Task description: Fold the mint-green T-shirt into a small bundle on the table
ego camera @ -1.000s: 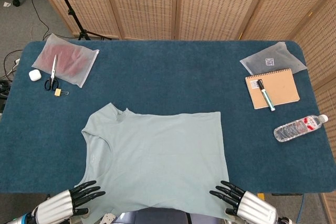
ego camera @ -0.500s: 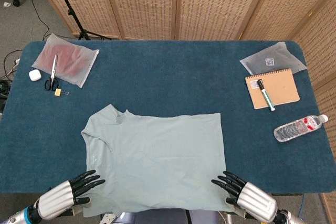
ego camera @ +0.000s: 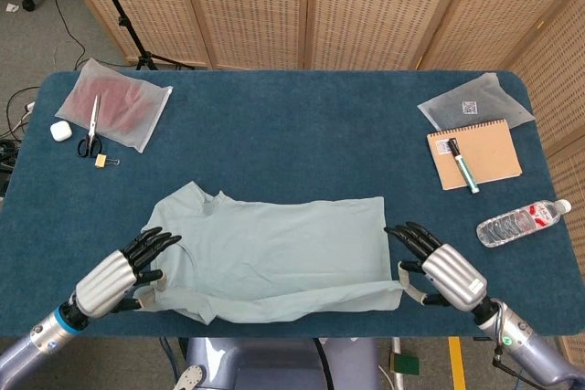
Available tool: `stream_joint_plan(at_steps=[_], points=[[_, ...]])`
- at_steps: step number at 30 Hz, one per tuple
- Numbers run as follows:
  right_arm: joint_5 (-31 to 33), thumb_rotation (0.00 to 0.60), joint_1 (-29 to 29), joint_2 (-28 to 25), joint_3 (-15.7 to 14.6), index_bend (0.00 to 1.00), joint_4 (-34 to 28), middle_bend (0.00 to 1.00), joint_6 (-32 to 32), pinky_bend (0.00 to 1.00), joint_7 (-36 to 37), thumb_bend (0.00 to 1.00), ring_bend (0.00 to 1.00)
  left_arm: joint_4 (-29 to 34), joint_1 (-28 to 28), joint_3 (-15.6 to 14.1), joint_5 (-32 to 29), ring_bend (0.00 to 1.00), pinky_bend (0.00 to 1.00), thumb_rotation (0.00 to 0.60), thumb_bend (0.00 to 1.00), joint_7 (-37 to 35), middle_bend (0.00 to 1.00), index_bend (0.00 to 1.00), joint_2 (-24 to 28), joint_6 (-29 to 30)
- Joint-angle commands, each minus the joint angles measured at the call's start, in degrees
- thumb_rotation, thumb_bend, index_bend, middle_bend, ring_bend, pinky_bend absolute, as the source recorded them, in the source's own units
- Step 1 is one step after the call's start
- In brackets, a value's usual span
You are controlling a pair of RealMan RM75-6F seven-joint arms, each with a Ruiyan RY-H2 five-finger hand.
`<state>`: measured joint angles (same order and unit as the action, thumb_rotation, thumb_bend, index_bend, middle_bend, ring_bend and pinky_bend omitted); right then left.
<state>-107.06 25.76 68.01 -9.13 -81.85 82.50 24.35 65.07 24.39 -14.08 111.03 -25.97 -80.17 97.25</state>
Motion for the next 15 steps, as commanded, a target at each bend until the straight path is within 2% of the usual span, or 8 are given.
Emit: stream_joint_plan(at_steps=[1,7,15], points=[[3.8,0.6,2.6,-0.3,2.8,0.68,-1.3,0.05,-4.3,0.04,-0.2,0.67,0.0,4.9,3.3,3.6,-3.9,0.0,0.0,0.6,0.57,1.5,0.0,0.72,2.9,-5.4],[9.9,0.6,6.0,1.3,6.4,0.68,-0.8,0.05,-12.3,0.04,-0.4,0.67,0.0,9.5,6.6,7.0,-9.8,0.0,0.0,0.6,0.57,4.3,0.0,0.72,4.6,-15.0],[16.6,0.6,10.0,5.8,9.5,0.68,4.5,0.05,-22.4,0.04,-1.2,0.67,0.0,9.7,10.7,10.8,-16.5,0.0,0.0,0.6,0.57,6.0,0.0,0.72,3.2,-26.6]])
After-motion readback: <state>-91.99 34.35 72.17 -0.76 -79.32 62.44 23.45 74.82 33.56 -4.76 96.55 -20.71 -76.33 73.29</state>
